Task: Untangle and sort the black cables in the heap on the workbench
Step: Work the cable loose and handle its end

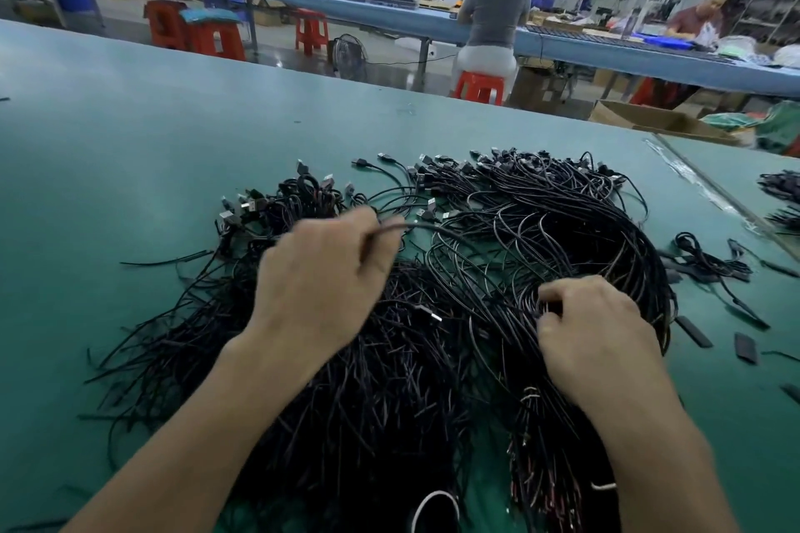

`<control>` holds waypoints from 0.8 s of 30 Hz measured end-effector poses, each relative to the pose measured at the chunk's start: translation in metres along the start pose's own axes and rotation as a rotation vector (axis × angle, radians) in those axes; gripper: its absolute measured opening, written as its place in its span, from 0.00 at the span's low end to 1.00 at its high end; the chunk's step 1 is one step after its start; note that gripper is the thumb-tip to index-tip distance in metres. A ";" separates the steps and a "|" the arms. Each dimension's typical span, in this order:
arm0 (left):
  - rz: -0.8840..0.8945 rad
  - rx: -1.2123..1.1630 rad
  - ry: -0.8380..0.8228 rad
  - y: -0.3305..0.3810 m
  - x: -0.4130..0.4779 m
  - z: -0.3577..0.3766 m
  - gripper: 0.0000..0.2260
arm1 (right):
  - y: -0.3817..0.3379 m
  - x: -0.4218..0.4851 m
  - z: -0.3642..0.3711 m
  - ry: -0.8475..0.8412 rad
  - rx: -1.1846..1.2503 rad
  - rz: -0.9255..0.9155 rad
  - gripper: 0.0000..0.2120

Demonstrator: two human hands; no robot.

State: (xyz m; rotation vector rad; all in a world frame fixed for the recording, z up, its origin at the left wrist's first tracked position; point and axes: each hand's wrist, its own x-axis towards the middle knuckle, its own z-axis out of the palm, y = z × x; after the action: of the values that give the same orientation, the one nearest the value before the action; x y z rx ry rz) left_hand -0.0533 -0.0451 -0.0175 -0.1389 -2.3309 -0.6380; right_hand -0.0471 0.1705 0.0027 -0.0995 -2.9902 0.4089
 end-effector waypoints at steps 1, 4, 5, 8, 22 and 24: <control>0.033 0.130 -0.078 -0.001 -0.005 0.005 0.19 | -0.004 -0.002 -0.001 0.035 0.048 -0.048 0.20; 0.042 0.299 -0.240 -0.004 -0.015 0.015 0.21 | -0.018 -0.009 -0.008 0.102 0.280 -0.246 0.27; 0.048 0.307 -0.300 -0.004 -0.016 0.016 0.21 | -0.023 -0.011 -0.009 0.080 0.364 -0.324 0.27; 0.129 0.345 -0.422 0.004 -0.016 0.017 0.21 | -0.038 -0.018 -0.005 0.008 0.428 -0.529 0.24; -0.189 -0.309 0.004 0.020 0.000 -0.012 0.23 | -0.026 -0.008 -0.001 0.147 0.542 -0.434 0.18; -0.215 -0.371 0.010 0.016 0.002 -0.012 0.20 | -0.025 -0.005 0.002 0.201 0.627 -0.380 0.13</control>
State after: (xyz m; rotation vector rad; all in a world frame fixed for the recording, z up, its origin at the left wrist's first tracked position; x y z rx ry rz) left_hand -0.0436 -0.0371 -0.0022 -0.0532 -2.2128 -1.1733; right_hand -0.0432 0.1457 0.0066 0.4448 -2.4655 1.1631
